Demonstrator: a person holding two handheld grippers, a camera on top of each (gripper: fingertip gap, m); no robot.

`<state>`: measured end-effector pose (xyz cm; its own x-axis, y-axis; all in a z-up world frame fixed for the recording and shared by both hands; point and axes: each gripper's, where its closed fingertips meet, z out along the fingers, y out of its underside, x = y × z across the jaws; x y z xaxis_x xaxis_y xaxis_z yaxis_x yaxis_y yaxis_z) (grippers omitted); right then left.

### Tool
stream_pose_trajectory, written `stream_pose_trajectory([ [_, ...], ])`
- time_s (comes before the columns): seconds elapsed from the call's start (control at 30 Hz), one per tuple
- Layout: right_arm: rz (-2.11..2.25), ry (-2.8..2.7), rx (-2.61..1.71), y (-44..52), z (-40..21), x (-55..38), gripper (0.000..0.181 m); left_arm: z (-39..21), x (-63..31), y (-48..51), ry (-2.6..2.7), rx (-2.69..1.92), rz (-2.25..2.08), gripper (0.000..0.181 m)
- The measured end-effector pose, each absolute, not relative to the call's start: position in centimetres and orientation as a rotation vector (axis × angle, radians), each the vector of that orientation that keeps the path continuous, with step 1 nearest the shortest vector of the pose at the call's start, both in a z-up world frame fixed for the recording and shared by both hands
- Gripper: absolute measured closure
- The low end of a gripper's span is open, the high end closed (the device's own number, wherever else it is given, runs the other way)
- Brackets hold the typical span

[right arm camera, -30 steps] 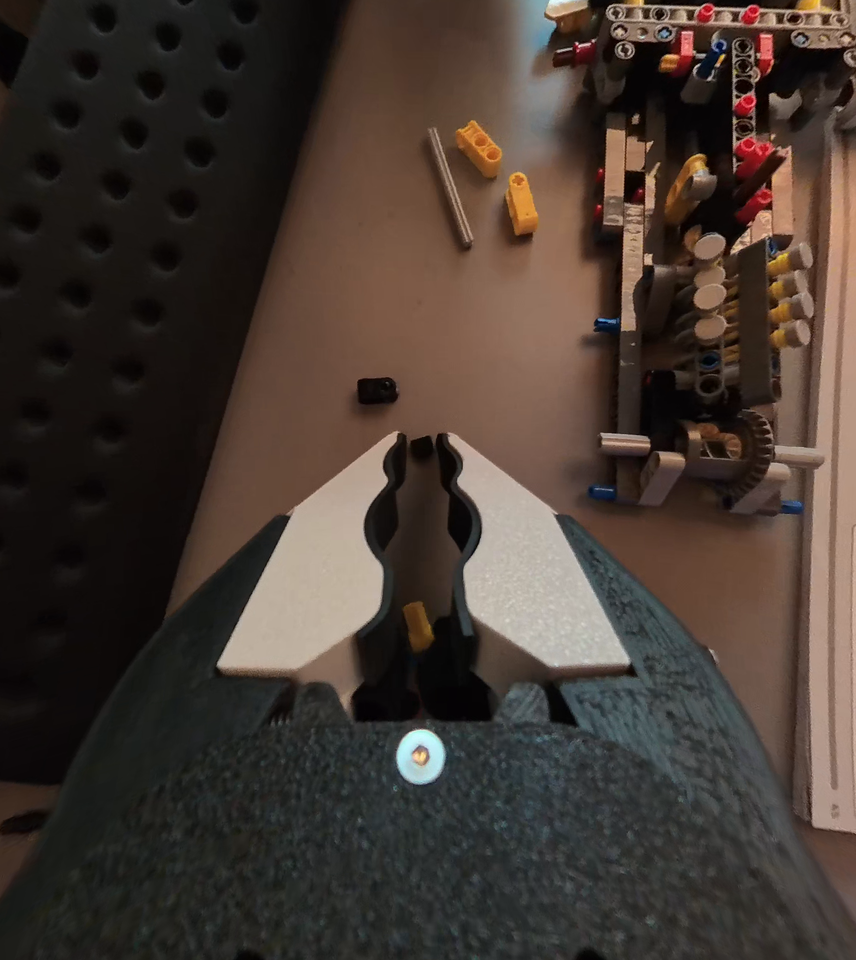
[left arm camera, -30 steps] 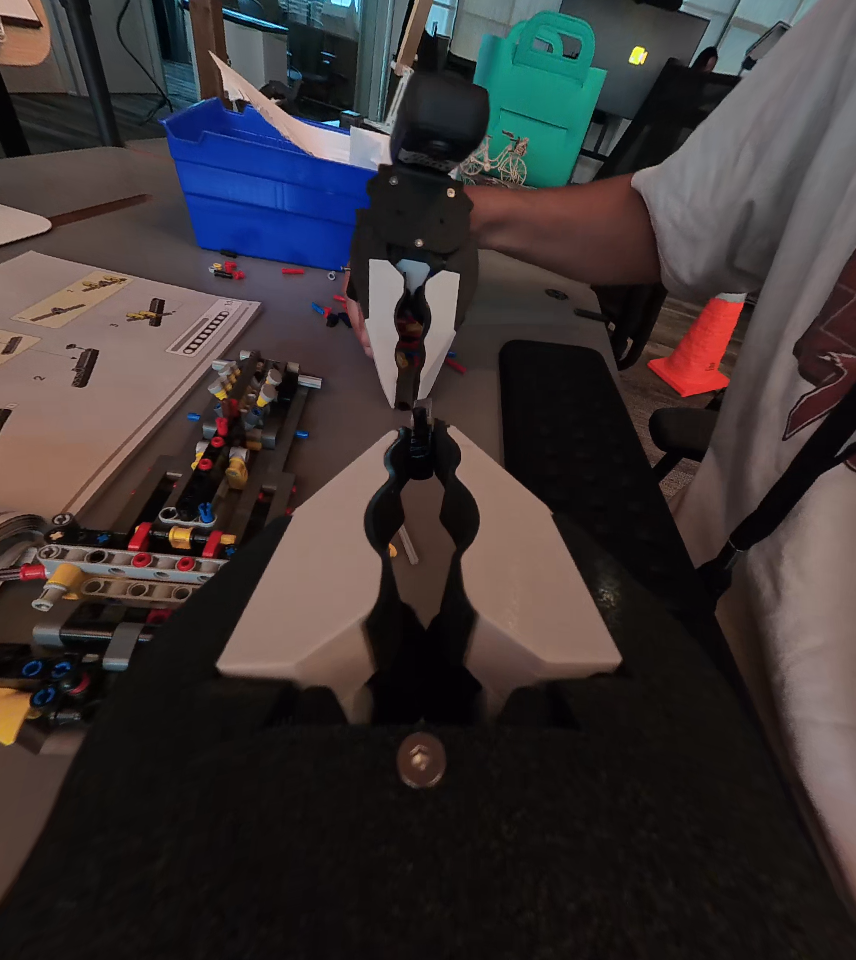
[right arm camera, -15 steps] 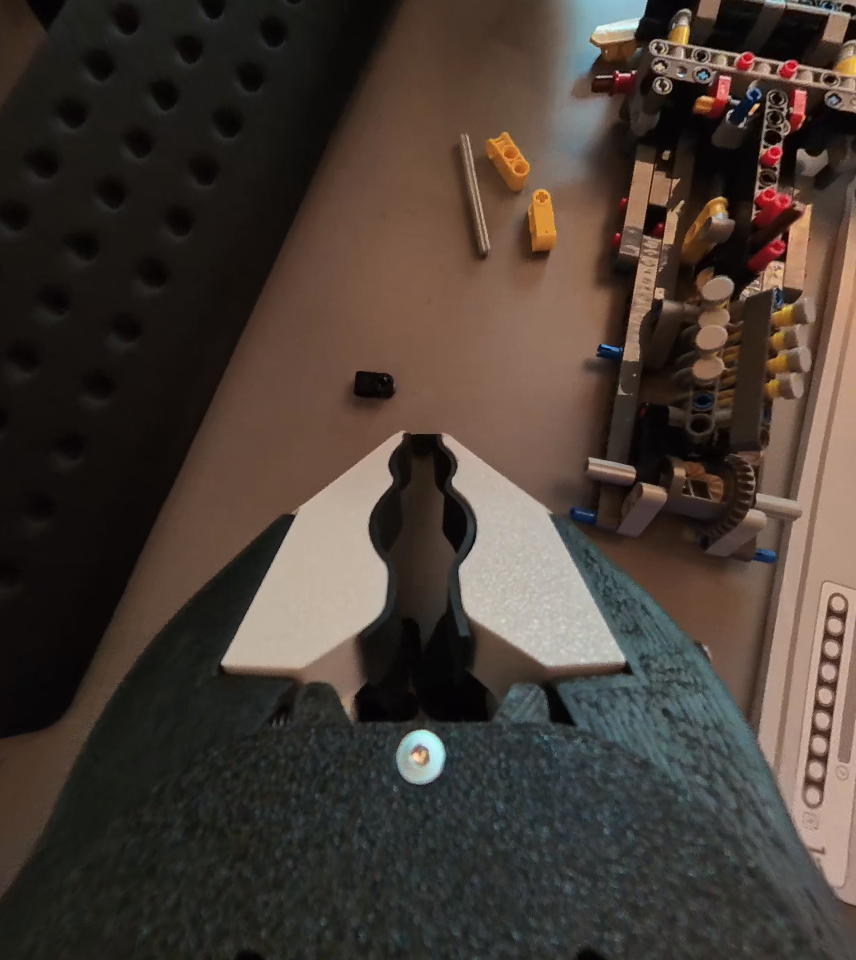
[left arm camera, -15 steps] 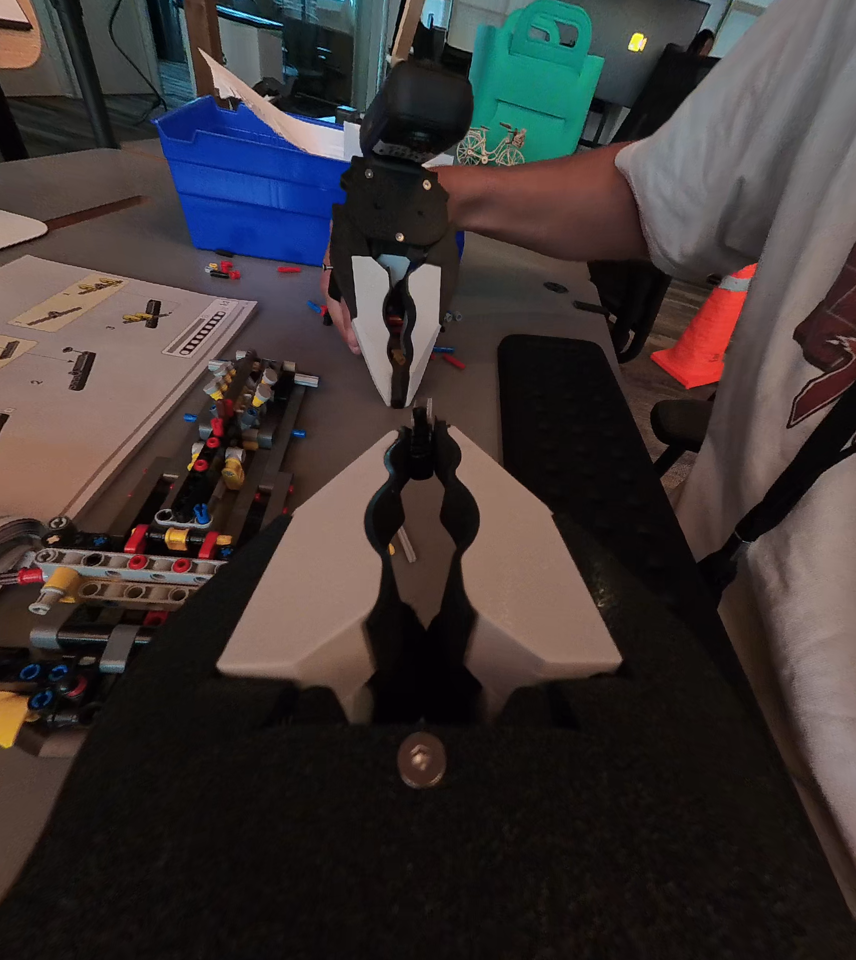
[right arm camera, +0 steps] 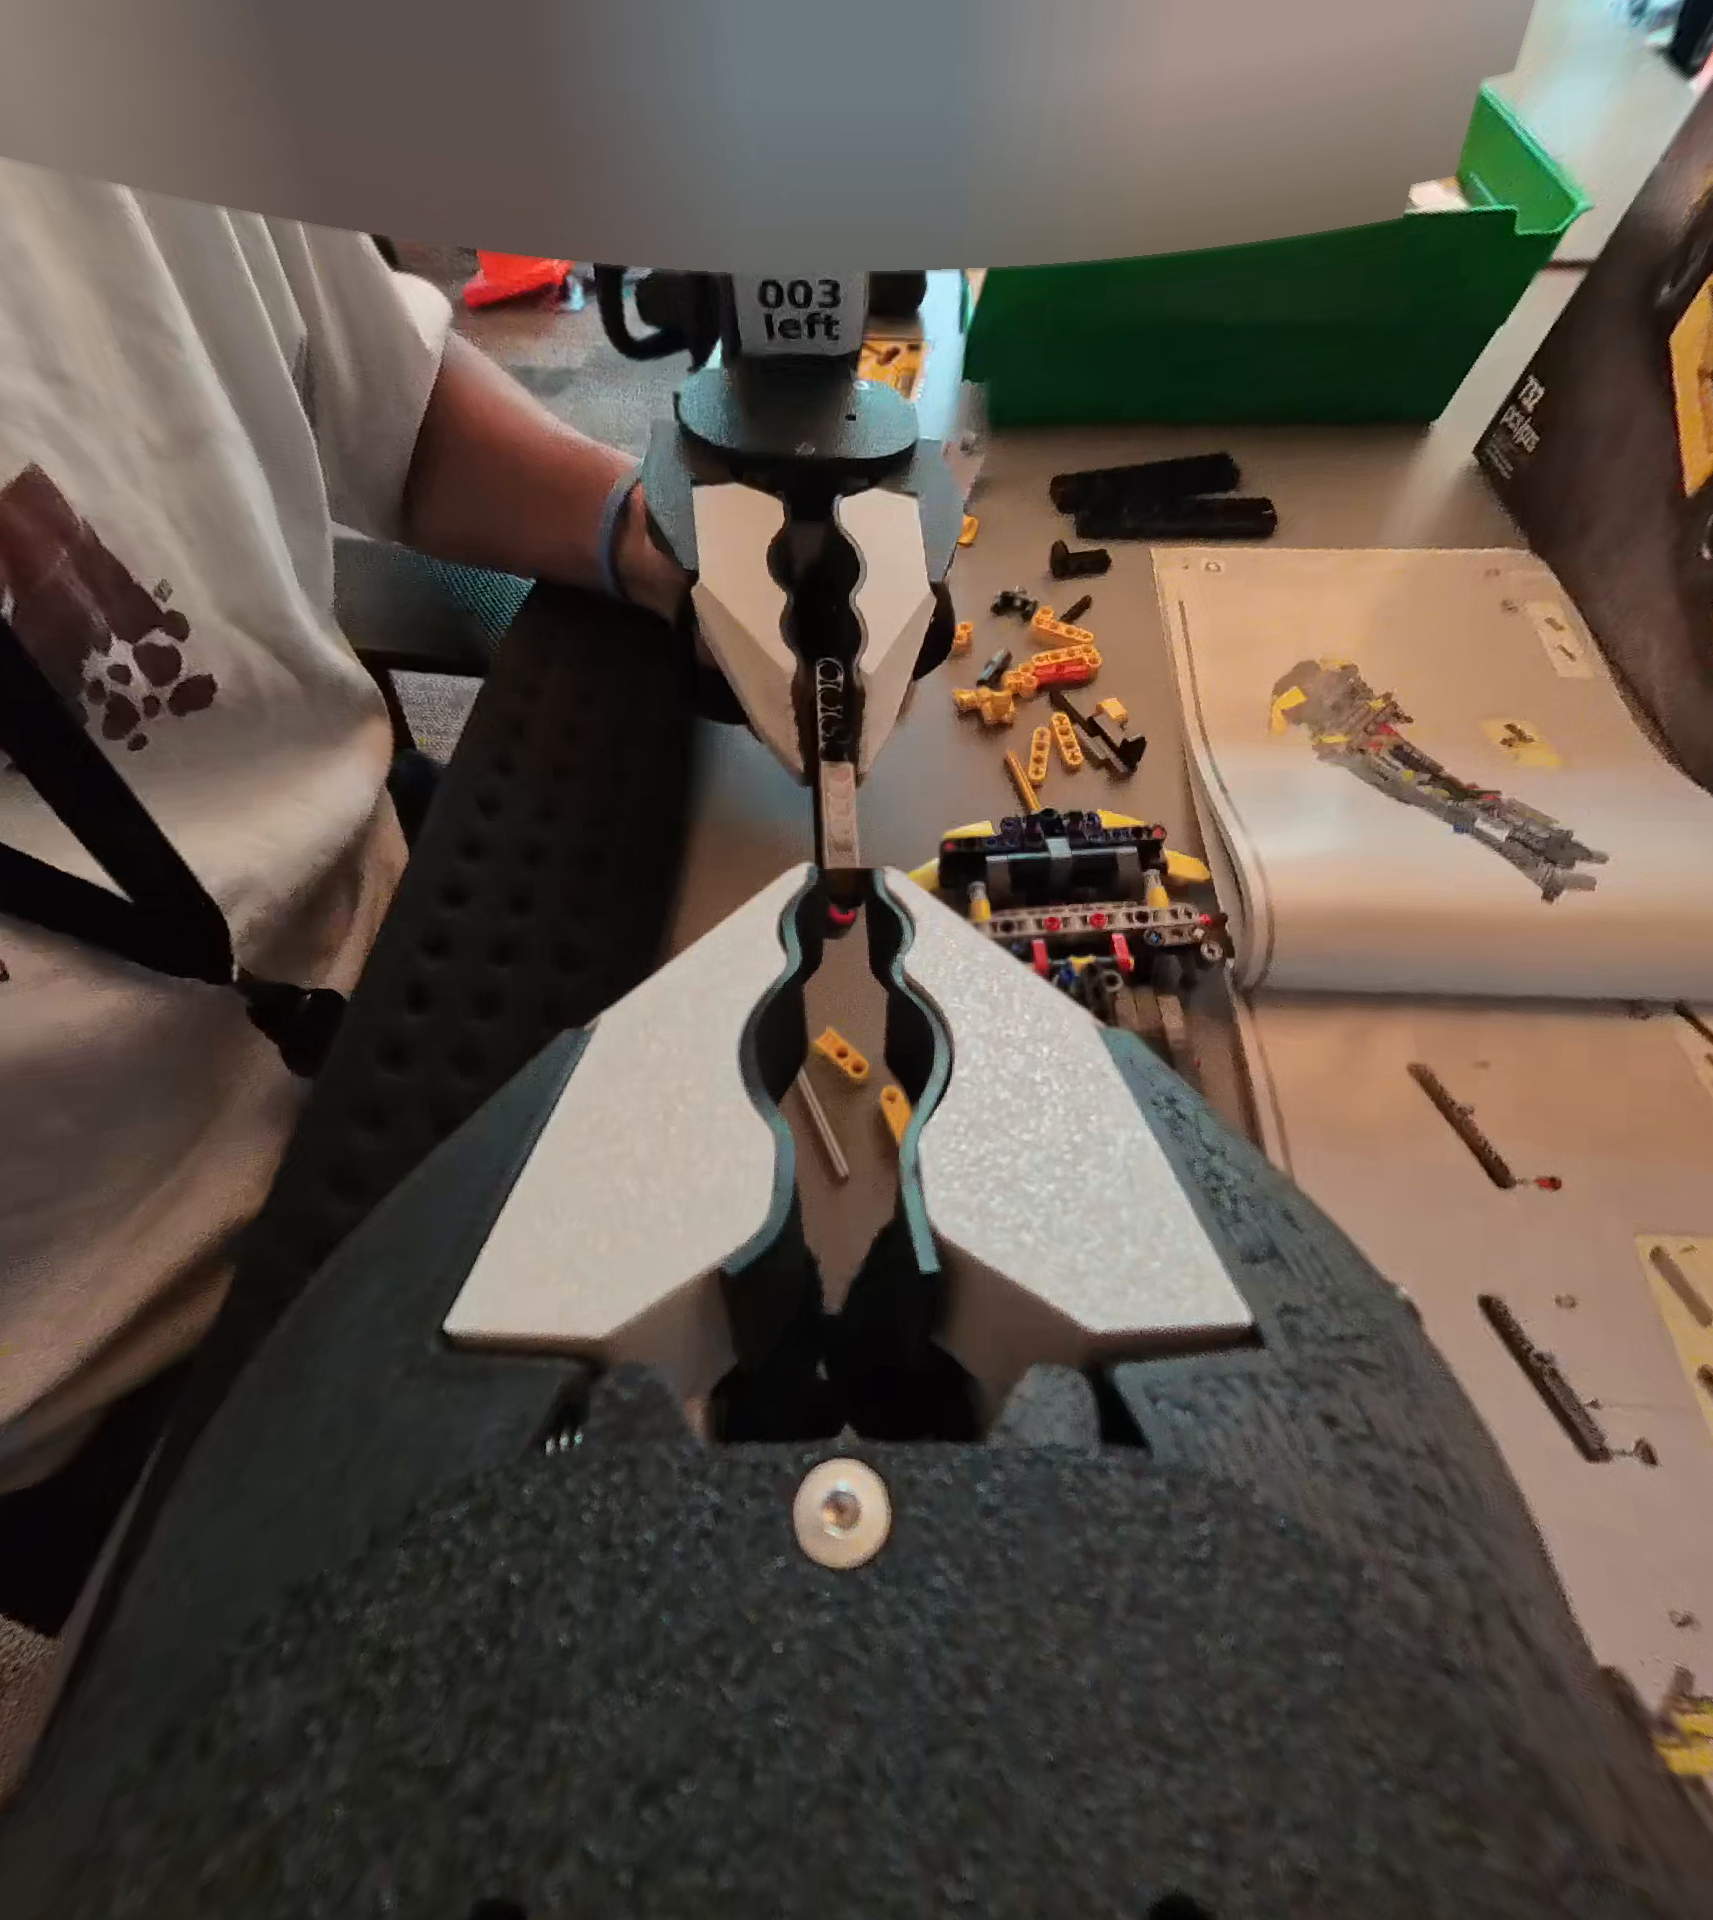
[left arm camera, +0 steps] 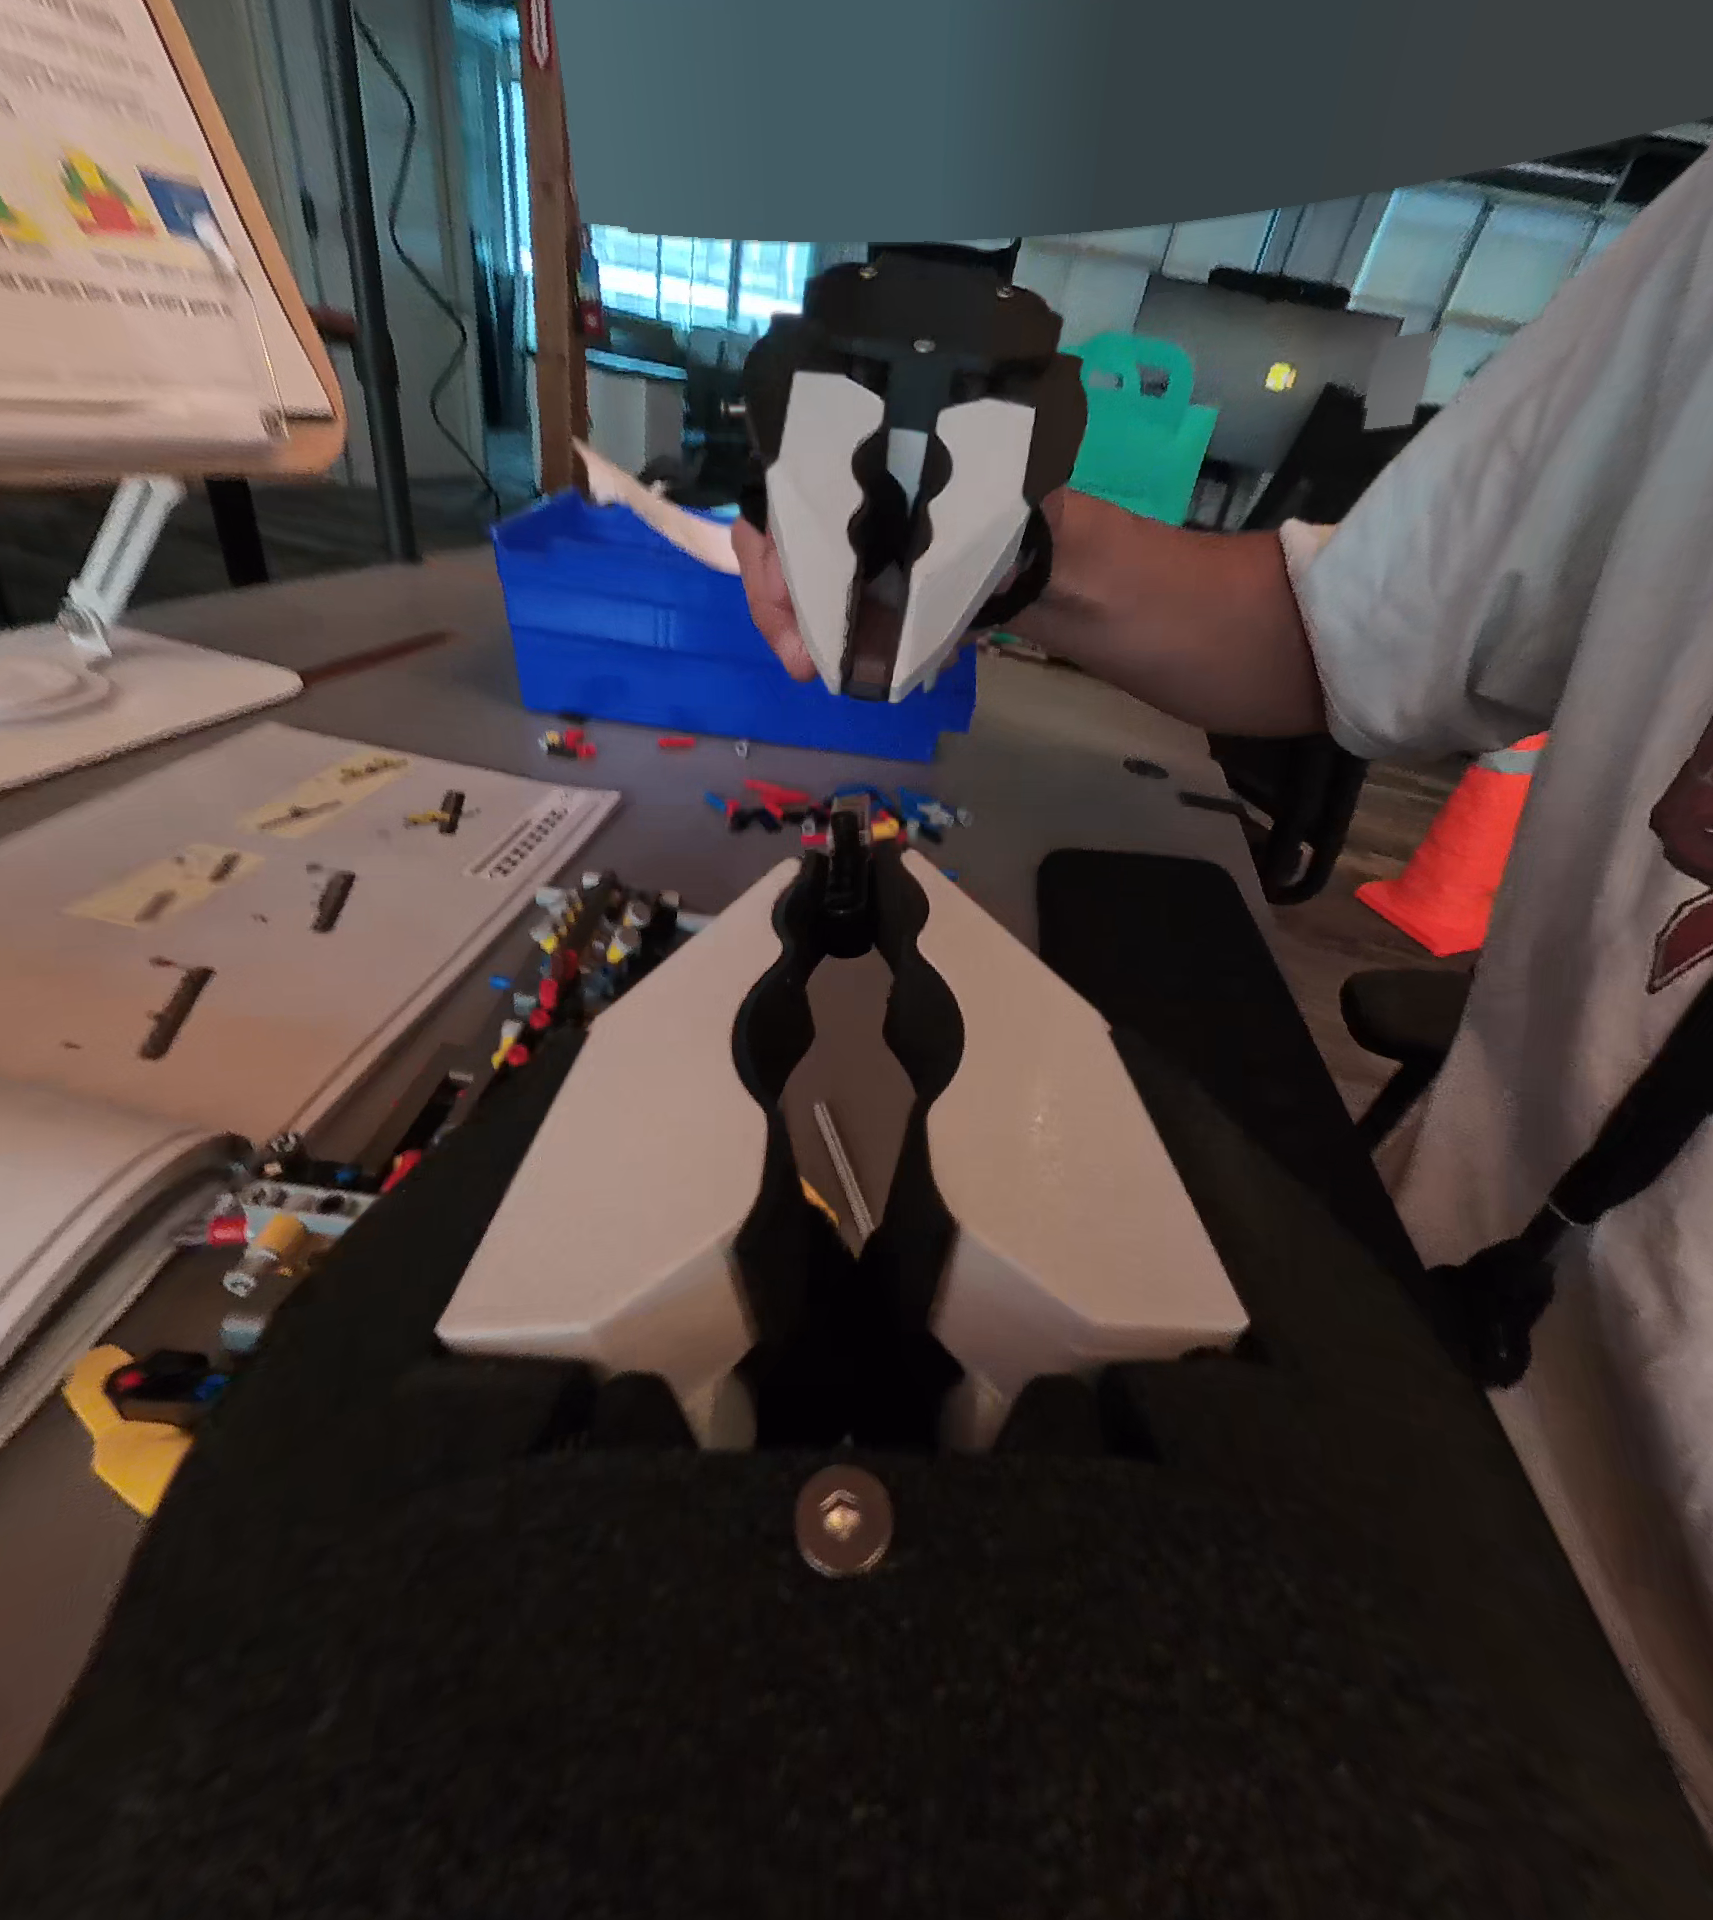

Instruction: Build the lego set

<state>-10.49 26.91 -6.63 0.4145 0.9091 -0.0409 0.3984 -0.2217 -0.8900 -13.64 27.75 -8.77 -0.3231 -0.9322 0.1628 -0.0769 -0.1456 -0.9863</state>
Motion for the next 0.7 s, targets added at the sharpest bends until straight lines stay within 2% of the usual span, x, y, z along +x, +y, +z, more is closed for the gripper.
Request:
stream_pose_trajectory([
  [0.23, 0.659, -1.268, -1.896, 27.0, -5.3, -12.7, 0.174, -5.7, -15.0, 27.6, 1.332, -1.034, -1.512, 0.175],
  [0.7, 0.620, -1.453, -2.095, 25.7, -5.4, -13.8, 0.173, -5.2, -16.4, 26.5, 1.371, -0.971, -1.455, 0.175],
])
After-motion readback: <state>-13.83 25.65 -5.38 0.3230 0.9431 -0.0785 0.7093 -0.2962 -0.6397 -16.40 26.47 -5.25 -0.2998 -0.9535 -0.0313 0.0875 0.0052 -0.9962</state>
